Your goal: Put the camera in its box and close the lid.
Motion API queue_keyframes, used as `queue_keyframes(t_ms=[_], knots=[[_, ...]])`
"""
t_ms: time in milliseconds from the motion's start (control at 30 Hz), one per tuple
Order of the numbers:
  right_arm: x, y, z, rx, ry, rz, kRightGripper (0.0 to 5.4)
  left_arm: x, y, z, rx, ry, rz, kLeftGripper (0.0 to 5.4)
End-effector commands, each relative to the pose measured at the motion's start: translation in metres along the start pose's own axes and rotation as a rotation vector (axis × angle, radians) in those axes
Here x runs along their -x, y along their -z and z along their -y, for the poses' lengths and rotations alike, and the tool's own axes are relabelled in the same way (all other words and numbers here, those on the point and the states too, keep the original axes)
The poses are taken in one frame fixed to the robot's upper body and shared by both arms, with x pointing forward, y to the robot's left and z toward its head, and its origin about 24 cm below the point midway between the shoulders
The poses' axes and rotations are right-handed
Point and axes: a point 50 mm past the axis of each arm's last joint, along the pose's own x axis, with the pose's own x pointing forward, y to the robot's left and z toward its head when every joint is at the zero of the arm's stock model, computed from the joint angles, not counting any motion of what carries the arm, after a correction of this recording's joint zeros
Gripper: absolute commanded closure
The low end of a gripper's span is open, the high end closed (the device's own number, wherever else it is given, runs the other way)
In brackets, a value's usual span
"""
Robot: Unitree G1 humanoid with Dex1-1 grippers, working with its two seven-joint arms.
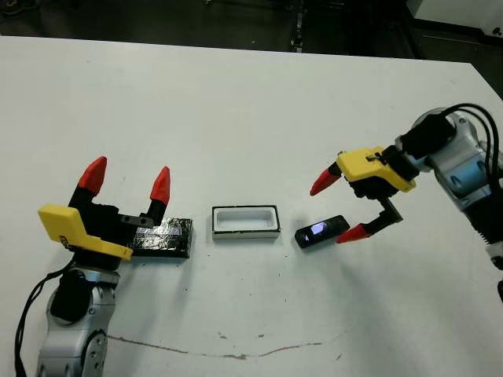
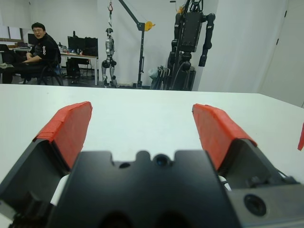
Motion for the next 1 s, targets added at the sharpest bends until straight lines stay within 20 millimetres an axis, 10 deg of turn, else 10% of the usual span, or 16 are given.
queue_keyframes(t_ms=[33, 1000], knots=[[-0.004, 0.002, -0.004, 0.023, 0.029, 0.013, 0.0, 0.002, 0.003, 0.0, 0.008, 0.004, -0.018, 0.02], [-0.032, 0.017, -0.015, -0.021, 0.082, 0.075, 0.0, 0.001, 0.003, 0.003, 0.006, 0.013, -0.017, 0.02]])
